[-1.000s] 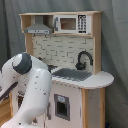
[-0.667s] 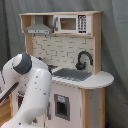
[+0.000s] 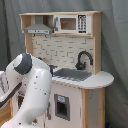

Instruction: Play with the kitchen

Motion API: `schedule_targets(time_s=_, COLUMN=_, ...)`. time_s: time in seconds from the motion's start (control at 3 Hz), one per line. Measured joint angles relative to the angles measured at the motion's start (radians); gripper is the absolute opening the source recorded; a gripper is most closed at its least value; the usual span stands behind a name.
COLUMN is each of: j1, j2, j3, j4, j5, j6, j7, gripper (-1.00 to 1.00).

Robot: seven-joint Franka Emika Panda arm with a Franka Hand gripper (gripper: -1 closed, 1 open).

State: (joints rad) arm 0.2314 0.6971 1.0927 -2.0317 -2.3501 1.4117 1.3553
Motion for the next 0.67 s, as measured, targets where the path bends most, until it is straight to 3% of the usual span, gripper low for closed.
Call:
schedule_targets(time_s=0.33, j1=-0.001, j2=0.006, j3=-0.002, j4=-0.002, j5=0.002, j6=0.000, j7=0.110, gripper=1.00)
schedule_targets(time_s=0.67, j1=-0.061, j2=-0.005, j3=0.003, j4=0.002, j5=0.007, j6=0.058, j7=0.047, gripper=1.00)
